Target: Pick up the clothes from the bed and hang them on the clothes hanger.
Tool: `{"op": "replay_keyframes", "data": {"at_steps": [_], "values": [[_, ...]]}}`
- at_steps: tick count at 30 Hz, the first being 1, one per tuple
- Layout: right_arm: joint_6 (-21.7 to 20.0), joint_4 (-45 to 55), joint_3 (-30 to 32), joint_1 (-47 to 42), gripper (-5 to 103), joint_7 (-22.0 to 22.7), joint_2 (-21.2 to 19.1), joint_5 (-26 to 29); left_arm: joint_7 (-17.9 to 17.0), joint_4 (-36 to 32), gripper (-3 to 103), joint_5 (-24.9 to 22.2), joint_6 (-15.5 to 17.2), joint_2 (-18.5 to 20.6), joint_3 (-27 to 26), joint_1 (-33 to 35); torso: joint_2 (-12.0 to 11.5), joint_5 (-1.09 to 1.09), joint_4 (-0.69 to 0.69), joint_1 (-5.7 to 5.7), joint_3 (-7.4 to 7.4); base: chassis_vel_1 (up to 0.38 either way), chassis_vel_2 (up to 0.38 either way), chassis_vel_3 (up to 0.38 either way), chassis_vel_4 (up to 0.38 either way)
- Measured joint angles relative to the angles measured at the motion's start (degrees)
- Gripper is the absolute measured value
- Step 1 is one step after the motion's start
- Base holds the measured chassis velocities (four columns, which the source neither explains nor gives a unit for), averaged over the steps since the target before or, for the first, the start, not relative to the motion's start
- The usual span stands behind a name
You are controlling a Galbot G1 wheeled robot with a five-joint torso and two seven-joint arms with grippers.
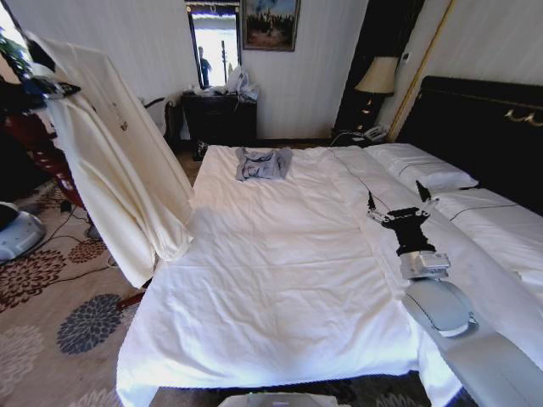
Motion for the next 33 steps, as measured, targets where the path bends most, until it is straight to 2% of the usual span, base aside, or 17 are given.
{"op": "replay_keyframes", "data": {"at_steps": [20, 21, 24, 25, 28, 29, 30, 31, 32, 33], "values": [[-0.1, 0.2, 0.2, 0.3, 100, 0.0, 0.0, 0.3, -1.3, 2.1, 18, 0.7, 0.9, -2.8, 0.4, 1.0, 0.0, 0.02, 0.01, 0.0, 0.0, 0.0, 0.0, 0.0, 0.0], [-0.1, 0.2, 0.2, 0.3, 100, 0.0, 0.0, 0.3, -1.4, 1.9, 15, 0.7, 1.0, -2.9, 0.3, 1.1, 0.0, 0.02, 0.0, -0.01, 0.0, 0.0, 0.0, 0.0, 0.0], [-0.2, -0.1, 0.2, 0.1, 100, 0.0, 0.0, 0.3, -2.3, 1.6, 28, 0.5, 2.3, -3.0, 0.0, 1.1, 0.0, 0.0, -0.01, 0.0, 0.0, 0.0, 0.0, 0.0, 0.0], [-0.2, -0.1, 0.2, 0.1, 100, 0.0, 0.0, 0.3, -2.3, 1.6, 28, 0.5, 2.3, -3.0, 0.0, 1.1, 0.0, 0.0, -0.01, 0.0, 0.0, 0.0, 0.0, 0.0, 0.0], [-0.1, -0.6, -0.2, 0.2, 100, 0.0, 0.3, 0.0, -2.6, 1.9, 39, 0.9, 3.3, -3.1, -0.1, 0.0, 0.0, 0.0, 0.0, 0.0, 0.0, 0.0, 0.0, 0.0, 0.0], [-0.1, -0.6, -0.2, 0.2, 100, 0.0, 0.3, 0.0, -2.6, 1.9, 39, 0.9, 3.3, -3.1, -0.1, 0.0, 0.0, 0.0, 0.0, 0.0, 0.0, 0.0, 0.0, 0.0, 0.0], [-0.1, -0.6, -0.2, 0.2, 100, 0.0, 0.4, 0.0, -2.6, 1.9, 44, 0.9, 3.3, -3.1, -0.1, -0.1, 0.0, 0.0, 0.0, 0.0, 0.0, 0.0, 0.0, 0.0, 0.0], [-0.1, -0.7, -0.5, 0.3, 100, 0.0, 0.5, -0.2, -2.6, 1.7, 44, 1.1, 3.4, -3.0, -0.2, -0.3, 0.0, 0.01, -0.01, 0.0, 0.0, 0.0, 0.0, 0.0, 0.0], [-0.1, -0.8, -0.7, 0.4, 100, 0.0, 0.6, -0.3, -2.7, 1.4, 56, 1.2, 4.0, -2.7, -0.5, -0.5, 0.0, 0.01, -0.01, 0.0, 0.0, 0.0, 0.0, 0.0, 0.0], [-0.1, -0.9, -0.8, 0.4, 100, 0.0, 0.6, -0.4, -2.9, 1.2, 61, 1.2, 4.4, -2.4, -0.8, -0.5, 0.0, 0.01, -0.01, 0.0, 0.0, 0.0, 0.0, 0.0, 0.0]]}}
